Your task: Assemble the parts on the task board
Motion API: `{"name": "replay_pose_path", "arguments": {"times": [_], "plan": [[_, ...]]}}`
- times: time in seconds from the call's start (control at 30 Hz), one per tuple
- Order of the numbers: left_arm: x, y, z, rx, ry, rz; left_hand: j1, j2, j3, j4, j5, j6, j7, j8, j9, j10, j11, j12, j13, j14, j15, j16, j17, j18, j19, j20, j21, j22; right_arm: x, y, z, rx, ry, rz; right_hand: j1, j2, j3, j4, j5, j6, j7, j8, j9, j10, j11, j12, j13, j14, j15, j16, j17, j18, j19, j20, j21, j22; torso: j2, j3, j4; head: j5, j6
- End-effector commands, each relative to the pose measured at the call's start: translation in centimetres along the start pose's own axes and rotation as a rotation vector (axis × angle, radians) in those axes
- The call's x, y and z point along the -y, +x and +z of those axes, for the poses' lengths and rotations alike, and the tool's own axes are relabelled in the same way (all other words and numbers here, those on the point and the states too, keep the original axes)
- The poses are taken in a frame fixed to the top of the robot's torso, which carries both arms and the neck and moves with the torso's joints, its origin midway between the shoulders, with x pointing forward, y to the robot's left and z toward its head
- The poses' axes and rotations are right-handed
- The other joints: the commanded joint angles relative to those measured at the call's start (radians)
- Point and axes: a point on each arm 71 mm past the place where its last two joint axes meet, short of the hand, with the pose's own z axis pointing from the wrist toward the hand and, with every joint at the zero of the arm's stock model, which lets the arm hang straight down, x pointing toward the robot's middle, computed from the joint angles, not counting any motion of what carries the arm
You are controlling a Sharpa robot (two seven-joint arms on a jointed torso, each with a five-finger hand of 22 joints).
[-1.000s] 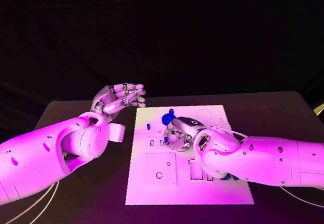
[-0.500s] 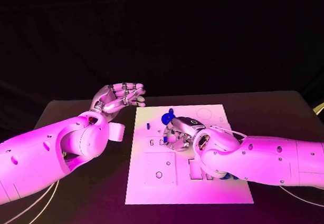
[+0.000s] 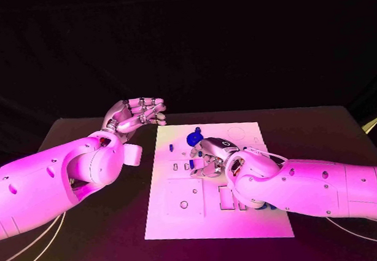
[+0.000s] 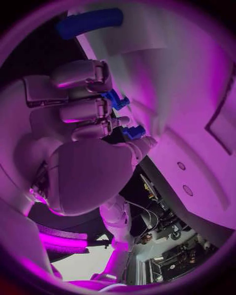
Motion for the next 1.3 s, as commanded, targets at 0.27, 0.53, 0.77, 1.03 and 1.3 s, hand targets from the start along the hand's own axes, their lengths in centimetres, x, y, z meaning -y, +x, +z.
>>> {"name": "replay_pose_path", "arguments": {"times": [0.27,0.53,0.77,1.03,1.3], "plan": [[-0.2,0.0,0.2,-0.020,-0.014,0.025,-0.014,-0.007,0.000,0.009,-0.005,-0.004,-0.003,0.004,0.003,0.004,-0.001,0.005,0.002,0.010,-0.003,0.028,0.015,0.011,0.003,-0.005,0.024,0.012,-0.4,-1.6,-1.3,0.114,-0.062,0.037,0.075,-0.010,-0.101,0.124,0.000,-0.013,0.004,-0.006,-0.023,0.036,0.008,-0.005,0.195,0.101,0.008,0.002,0.244,-0.015,0.105,0.010,0.005,0.263,-0.002,0.0016,-0.0019,0.001,0.005],[-1.6,-0.1,0.7,-0.076,-0.163,0.144,-0.126,0.021,-0.104,0.043,0.007,-0.063,-0.016,0.082,0.049,0.005,-0.026,0.259,0.164,0.082,-0.036,0.402,0.243,0.011,0.053,-0.035,0.242,0.140,1.3,-5.9,-2.2,0.167,-0.077,0.197,0.099,0.024,-0.083,0.120,-0.003,0.014,-0.003,0.010,-0.023,0.036,0.002,-0.005,0.194,0.099,0.004,-0.001,0.233,-0.015,0.105,0.007,0.005,0.263,-0.006,0.0021,-0.0073,0.005,0.015],[-3.5,0.2,1.3,-0.210,-0.363,0.305,-0.253,0.080,-0.113,0.048,-0.001,-0.045,-0.067,0.297,0.145,-0.053,-0.078,0.755,0.483,0.406,-0.082,0.912,0.787,-0.064,0.334,-0.071,0.629,0.674,4.7,-10.7,-3.0,0.181,-0.003,0.468,0.089,0.051,-0.075,0.120,-0.005,0.045,-0.013,0.037,-0.019,0.034,-0.007,-0.005,0.193,0.098,-0.003,-0.003,0.228,-0.015,0.105,0.001,0.005,0.263,-0.017,0.0055,-0.0174,0.012,0.017],[-4.9,1.5,1.8,-0.350,-0.572,0.534,-0.326,0.076,-0.090,0.052,-0.003,-0.028,-0.103,0.409,0.238,0.035,-0.110,0.983,0.721,0.494,-0.110,1.018,0.956,-0.092,0.436,-0.098,0.715,0.834,7.8,-13.9,-4.1,0.218,0.074,0.566,0.080,0.055,-0.078,0.120,-0.006,0.054,-0.017,0.049,-0.016,0.034,-0.010,-0.005,0.193,0.098,-0.007,-0.003,0.228,-0.015,0.105,-0.002,0.005,0.263,-0.024,0.0109,-0.0229,0.013,0.010],[-5.7,3.2,2.7,-0.446,-0.692,0.776,-0.359,0.079,-0.102,0.052,-0.004,-0.041,-0.105,0.424,0.266,0.072,-0.112,1.046,0.806,0.532,-0.113,1.062,1.042,-0.109,0.491,-0.102,0.751,0.916,9.6,-15.3,-4.8,0.244,0.123,0.573,0.077,0.056,-0.079,0.120,-0.006,0.054,-0.018,0.050,-0.016,0.034,-0.011,-0.006,0.193,0.098,-0.007,-0.003,0.228,-0.015,0.105,-0.003,0.005,0.263,-0.031,0.0176,-0.0214,0.018,0.000]]}}
